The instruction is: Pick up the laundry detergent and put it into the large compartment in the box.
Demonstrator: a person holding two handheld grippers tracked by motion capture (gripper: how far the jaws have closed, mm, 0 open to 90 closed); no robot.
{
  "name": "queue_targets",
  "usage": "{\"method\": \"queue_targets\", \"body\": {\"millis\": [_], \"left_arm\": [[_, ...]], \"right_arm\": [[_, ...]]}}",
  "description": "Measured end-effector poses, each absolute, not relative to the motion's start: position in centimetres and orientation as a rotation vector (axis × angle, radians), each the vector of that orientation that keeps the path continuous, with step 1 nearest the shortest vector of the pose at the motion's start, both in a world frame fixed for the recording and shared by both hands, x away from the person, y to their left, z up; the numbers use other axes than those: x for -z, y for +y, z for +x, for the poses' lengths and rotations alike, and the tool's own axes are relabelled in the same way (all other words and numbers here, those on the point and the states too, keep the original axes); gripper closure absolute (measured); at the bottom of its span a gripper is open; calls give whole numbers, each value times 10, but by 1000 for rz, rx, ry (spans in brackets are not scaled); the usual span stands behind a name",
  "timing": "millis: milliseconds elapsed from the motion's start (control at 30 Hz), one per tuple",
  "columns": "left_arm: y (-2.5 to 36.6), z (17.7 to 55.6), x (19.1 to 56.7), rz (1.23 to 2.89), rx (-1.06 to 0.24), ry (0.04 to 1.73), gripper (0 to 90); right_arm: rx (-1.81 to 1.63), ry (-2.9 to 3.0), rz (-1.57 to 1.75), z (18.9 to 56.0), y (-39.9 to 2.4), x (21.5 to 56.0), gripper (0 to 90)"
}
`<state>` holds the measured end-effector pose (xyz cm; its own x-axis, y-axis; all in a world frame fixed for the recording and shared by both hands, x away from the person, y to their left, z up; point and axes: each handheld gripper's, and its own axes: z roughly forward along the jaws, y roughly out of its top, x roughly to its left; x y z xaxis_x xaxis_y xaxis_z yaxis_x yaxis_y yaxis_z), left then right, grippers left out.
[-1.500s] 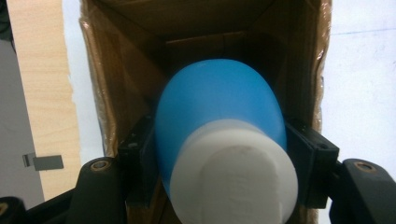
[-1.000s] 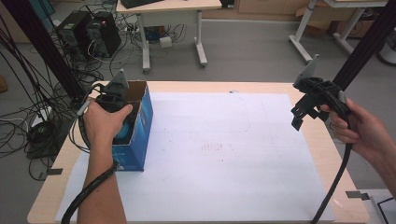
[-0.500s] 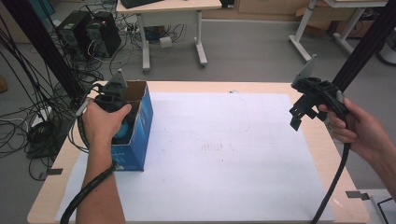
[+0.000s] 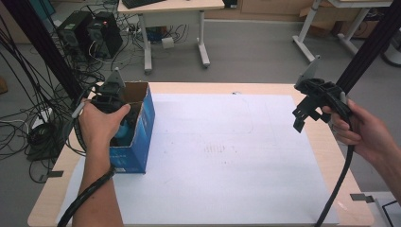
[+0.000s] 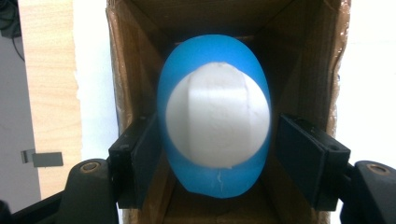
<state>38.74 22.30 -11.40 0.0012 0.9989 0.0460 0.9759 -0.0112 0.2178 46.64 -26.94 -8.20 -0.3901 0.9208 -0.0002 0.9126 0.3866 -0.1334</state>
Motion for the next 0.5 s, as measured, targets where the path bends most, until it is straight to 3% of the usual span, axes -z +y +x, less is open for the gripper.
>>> {"method": "queue_targets", "body": {"millis": [500], "left_arm": [[217, 376, 89, 2113, -302, 2124, 186]], "right_arm": [[-166, -2550, -1698, 466, -272, 81, 37]]}}
